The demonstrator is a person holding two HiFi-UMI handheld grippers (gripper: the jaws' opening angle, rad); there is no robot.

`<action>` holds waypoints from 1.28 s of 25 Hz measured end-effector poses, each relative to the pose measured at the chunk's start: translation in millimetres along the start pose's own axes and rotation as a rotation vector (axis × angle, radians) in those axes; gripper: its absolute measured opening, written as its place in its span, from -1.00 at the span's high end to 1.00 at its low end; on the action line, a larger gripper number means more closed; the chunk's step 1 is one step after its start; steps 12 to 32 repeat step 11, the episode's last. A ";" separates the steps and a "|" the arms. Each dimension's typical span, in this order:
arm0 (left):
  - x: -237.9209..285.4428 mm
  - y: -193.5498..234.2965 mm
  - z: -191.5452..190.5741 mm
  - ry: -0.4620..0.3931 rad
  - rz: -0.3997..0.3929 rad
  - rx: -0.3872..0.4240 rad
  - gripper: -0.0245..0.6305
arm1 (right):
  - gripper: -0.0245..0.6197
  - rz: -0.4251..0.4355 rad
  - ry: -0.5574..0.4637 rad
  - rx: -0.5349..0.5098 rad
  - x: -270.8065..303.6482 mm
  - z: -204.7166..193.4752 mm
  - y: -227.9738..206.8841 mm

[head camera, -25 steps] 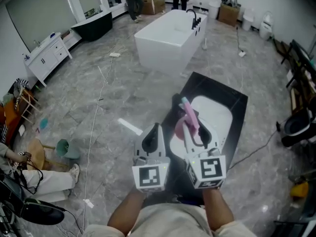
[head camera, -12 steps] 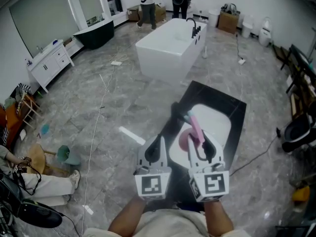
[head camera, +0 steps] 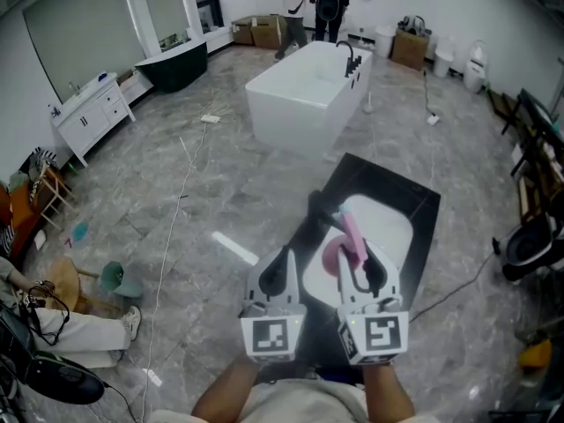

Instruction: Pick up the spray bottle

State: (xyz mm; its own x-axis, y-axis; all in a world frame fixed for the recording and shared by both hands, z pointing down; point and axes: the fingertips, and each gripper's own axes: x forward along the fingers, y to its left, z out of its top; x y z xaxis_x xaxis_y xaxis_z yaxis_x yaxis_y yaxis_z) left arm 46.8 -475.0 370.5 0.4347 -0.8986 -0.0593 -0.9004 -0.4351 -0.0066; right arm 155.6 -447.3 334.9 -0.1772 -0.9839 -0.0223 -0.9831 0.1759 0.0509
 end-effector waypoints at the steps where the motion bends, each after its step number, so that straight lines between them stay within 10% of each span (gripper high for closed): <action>1: -0.2 0.0 -0.4 -0.001 0.001 0.001 0.92 | 0.50 0.004 -0.005 0.000 0.0 -1.9 0.1; 32: -1.5 4.5 3.5 0.014 0.005 0.008 0.92 | 0.50 -0.007 0.001 -0.003 3.4 2.0 0.6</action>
